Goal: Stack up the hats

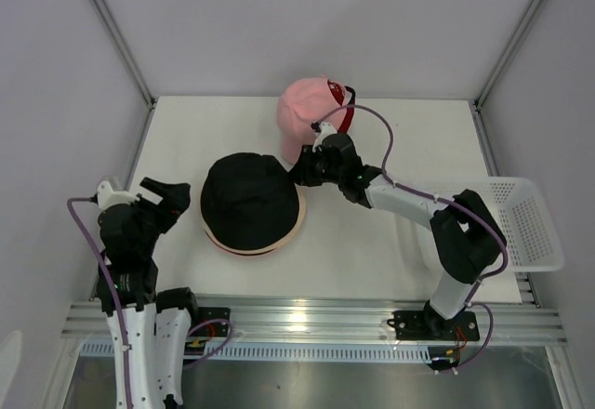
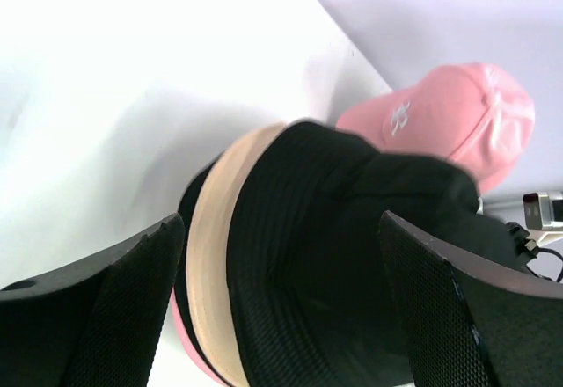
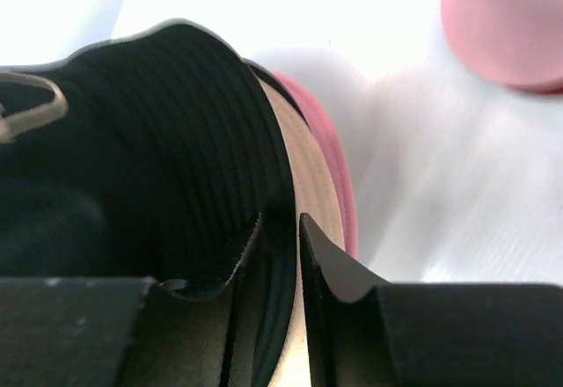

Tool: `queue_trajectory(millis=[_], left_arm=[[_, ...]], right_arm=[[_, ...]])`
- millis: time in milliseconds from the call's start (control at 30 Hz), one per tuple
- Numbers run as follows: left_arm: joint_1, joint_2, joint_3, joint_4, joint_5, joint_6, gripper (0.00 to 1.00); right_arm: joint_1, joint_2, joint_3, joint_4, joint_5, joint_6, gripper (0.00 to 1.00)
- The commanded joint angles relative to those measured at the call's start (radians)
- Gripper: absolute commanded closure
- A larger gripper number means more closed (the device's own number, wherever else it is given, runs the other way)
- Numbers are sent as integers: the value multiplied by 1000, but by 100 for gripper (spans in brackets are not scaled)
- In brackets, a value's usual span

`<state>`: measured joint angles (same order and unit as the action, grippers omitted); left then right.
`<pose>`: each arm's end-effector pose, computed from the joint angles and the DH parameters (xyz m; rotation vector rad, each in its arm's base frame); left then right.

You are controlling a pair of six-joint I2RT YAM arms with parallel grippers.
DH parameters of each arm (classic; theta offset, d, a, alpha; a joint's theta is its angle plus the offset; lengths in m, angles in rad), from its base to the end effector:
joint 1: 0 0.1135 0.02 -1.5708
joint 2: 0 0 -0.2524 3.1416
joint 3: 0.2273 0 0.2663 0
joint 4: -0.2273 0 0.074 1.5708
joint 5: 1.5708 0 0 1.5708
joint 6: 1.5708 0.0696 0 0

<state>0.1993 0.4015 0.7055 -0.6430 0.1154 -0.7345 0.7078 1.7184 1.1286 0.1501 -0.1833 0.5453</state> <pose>0.1508 0.0223 0.2995 -0.7999 1.7626 -0.4697 0.3223 0.2925 0.2081 -0.2981 2.1227 0.9557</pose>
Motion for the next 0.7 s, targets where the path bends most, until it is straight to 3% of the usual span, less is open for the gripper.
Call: queue_trajectory(millis=[0,133,267,433,667], left_arm=[[8,89,90,-14,-82,64,6],[57,197,106,66,-4,55,8],[162,304,88,149,199,29,8],[204,342,12,272,427,-2,8],[204,294,-3,204,452,69,17]], right_arm=[[-7,39,155,-89,-44,-136,74],[-22,85,221,-60,-135,-192,75],[-34,159,298,-6,-254,-193,80],[-31,257,396,-17,-358,-157,83],[12,296,444,-7,-427,-162,82]])
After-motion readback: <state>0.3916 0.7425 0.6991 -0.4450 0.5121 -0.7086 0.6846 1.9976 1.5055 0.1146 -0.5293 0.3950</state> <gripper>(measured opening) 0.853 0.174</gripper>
